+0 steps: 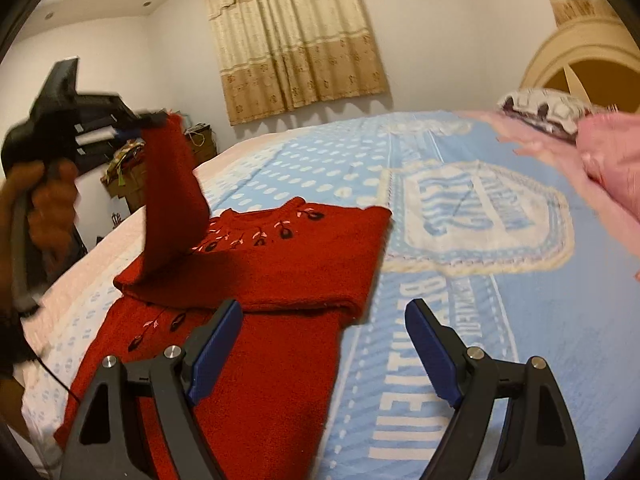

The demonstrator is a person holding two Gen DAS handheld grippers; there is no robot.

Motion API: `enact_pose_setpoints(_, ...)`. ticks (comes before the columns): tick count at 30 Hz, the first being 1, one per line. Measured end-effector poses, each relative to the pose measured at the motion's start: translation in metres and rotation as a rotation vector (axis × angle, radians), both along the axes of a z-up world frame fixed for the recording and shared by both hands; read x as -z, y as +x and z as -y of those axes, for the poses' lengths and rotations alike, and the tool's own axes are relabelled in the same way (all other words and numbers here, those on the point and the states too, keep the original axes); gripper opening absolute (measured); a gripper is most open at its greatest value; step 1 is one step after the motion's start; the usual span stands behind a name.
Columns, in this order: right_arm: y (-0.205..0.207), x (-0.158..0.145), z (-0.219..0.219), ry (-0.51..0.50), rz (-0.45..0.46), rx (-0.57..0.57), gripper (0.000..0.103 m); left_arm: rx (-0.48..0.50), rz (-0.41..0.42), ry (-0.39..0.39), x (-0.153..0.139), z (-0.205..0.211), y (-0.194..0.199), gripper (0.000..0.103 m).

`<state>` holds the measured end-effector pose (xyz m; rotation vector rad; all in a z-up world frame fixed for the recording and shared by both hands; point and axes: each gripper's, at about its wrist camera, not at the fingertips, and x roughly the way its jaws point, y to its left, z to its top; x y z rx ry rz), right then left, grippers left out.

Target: Fold small clothes

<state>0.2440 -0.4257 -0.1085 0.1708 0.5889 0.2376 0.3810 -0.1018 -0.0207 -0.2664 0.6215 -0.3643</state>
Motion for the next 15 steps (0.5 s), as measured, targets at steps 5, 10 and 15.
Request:
enact_pose_setpoints(5,0.003,0.007,0.004,0.021,-0.026,0.017,0.084,0.066,-0.021,0.217,0.033,0.057,-0.004,0.027)
enact_pose_setpoints(10,0.006,0.013,0.007,0.045,-0.049,0.017,0.084,0.068,0.074,0.361,0.035,0.058,-0.033,0.075)
enact_pose_setpoints(15,0.007,0.015,0.008,0.051,-0.051,0.012,0.084,-0.017,0.14,0.531,0.041,-0.004,-0.061,0.086)
